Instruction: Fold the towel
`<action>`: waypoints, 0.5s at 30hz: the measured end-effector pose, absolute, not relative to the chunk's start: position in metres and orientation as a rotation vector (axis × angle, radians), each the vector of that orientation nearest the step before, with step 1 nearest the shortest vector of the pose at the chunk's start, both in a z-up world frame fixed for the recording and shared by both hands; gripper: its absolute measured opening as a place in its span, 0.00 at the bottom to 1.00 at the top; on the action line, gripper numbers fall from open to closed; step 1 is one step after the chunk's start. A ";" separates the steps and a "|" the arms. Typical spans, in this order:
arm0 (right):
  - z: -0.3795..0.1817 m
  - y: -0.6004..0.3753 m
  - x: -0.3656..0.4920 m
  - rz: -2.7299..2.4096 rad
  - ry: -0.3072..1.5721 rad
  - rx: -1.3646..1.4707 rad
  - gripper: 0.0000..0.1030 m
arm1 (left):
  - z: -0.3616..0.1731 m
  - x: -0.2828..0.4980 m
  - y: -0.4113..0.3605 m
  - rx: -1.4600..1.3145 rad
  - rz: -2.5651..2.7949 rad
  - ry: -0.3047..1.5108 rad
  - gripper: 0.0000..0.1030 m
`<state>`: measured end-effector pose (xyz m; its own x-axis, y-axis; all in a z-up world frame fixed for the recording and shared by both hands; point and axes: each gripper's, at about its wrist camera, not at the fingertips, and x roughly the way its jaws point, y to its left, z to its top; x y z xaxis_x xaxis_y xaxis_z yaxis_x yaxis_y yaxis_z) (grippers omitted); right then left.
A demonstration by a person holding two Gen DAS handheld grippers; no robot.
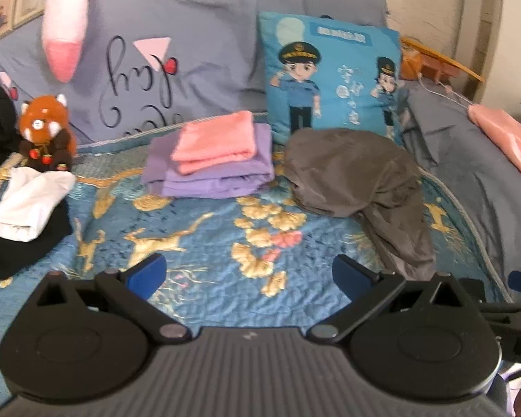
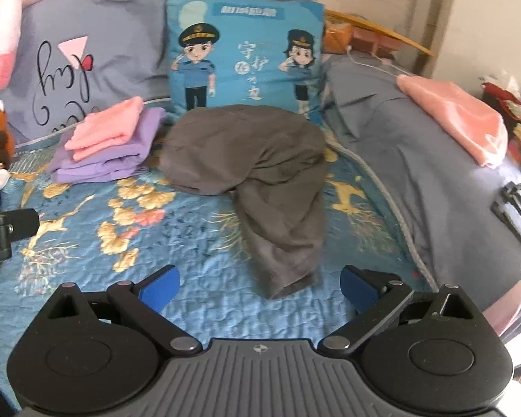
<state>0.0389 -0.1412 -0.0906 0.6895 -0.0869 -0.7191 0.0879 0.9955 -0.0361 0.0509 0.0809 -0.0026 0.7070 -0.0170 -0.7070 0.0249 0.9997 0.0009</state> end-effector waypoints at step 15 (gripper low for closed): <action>-0.099 -0.151 0.041 -0.081 0.781 0.071 0.97 | -0.024 0.061 0.076 0.006 -0.031 0.827 1.00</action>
